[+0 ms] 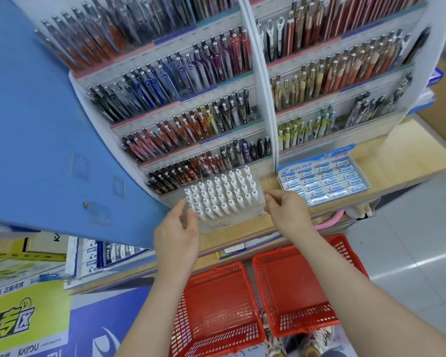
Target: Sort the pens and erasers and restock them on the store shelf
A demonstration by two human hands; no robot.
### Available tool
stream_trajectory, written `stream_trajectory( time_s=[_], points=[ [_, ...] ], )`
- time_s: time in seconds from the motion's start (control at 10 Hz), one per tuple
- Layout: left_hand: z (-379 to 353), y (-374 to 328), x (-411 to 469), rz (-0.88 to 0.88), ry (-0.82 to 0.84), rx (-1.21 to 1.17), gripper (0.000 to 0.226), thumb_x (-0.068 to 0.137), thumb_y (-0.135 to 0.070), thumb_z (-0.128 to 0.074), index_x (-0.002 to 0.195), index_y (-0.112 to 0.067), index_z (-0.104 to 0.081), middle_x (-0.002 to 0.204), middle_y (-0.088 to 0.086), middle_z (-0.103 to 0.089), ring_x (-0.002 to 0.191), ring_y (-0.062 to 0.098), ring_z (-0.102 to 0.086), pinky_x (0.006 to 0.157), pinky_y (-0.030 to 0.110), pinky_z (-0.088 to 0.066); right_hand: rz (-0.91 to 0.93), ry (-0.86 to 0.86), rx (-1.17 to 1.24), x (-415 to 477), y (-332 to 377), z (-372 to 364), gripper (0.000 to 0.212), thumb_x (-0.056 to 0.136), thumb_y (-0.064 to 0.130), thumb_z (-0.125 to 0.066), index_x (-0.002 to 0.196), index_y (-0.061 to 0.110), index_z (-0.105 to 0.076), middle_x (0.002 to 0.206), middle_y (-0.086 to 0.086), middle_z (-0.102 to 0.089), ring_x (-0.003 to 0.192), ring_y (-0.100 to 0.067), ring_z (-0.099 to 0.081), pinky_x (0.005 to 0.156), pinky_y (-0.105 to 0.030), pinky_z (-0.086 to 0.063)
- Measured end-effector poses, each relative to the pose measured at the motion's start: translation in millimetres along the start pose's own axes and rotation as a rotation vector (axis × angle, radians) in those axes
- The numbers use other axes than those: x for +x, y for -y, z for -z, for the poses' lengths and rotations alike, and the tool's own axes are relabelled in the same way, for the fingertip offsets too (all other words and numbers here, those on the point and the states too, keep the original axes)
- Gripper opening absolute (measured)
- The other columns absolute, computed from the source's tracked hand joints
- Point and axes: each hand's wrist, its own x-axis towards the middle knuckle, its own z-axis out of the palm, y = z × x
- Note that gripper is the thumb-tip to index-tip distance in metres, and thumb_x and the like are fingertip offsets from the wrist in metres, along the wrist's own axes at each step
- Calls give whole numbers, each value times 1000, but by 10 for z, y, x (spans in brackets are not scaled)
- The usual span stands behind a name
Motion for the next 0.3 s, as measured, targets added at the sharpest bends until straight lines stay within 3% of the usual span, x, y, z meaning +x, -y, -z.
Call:
stream_trajectory(
  time_s=[0.1, 0.3],
  points=[
    [8, 19, 21, 15, 6, -8, 40, 97, -27, -44, 135, -19, -50, 127, 1, -61, 111, 17, -58, 91, 27, -39, 0, 36, -18, -7, 22, 37, 27, 93, 16, -48, 105, 18, -72, 88, -8, -74, 89, -26, -68, 79, -32, -51],
    [89, 2, 49, -28, 38, 55, 47, 96, -32, -43, 141, -24, -35, 134, 2, -55, 113, 23, -56, 88, 36, -45, 5, 118, -95, -63, 210, 194, 40, 95, 16, -46, 134, 16, -51, 125, -11, -63, 113, -26, -57, 89, -28, -40]
  ],
)
